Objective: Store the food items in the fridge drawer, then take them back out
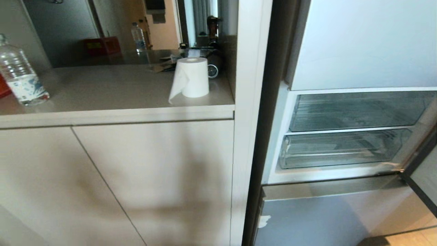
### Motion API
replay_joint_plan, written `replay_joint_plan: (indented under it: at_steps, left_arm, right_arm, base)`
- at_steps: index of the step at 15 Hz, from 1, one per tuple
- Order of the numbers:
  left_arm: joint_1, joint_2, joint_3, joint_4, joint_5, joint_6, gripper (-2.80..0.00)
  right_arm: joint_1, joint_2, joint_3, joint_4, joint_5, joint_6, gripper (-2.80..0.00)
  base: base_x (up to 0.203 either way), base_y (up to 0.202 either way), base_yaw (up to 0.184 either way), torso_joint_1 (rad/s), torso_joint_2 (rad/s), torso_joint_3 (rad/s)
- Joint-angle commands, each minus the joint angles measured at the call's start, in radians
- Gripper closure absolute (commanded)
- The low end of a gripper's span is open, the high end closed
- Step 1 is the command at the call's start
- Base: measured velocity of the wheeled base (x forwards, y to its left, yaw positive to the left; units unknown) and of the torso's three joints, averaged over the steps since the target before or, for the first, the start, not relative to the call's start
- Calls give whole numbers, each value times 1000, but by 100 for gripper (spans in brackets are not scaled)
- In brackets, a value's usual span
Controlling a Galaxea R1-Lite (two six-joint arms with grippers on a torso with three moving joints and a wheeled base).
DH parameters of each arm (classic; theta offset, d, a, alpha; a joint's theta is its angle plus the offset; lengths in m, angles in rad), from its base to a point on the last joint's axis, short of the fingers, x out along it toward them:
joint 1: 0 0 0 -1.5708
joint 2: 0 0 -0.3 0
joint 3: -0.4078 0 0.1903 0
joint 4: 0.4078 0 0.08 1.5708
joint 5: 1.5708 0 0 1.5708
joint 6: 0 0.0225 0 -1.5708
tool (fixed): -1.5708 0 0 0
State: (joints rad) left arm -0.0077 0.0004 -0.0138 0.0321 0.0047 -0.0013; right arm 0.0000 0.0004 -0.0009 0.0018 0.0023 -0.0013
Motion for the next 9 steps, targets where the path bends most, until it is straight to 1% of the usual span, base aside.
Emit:
replay_joint_plan:
  at_steps: [1,3,4,5,7,9]
  left_arm:
    - [0,0,0,0,0,0,0]
    - [0,0,0,0,0,0,0]
    - [0,0,0,0,0,0,0]
    - [0,0,0,0,0,0,0]
    - [0,0,0,0,1,0,0]
    - [0,0,0,0,0,0,0]
  right_arm:
    - [1,0,1,0,1,0,0]
    - [0,0,1,0,1,0,0]
    - [1,0,1,0,5,-18,0]
    - [0,0,1,1,12,-53,0]
    - [1,1,-20,-1,16,-74,0]
    - [1,57,-112,5,28,-59,0]
  base:
    - [3,-5,174,2,2,2]
    - [0,-9,159,3,2,1]
    - [0,-5,116,-2,11,7]
    - [-2,-7,65,6,2,2]
    - [0,0,0,0,0,0]
    - [0,0,0,0,0,0]
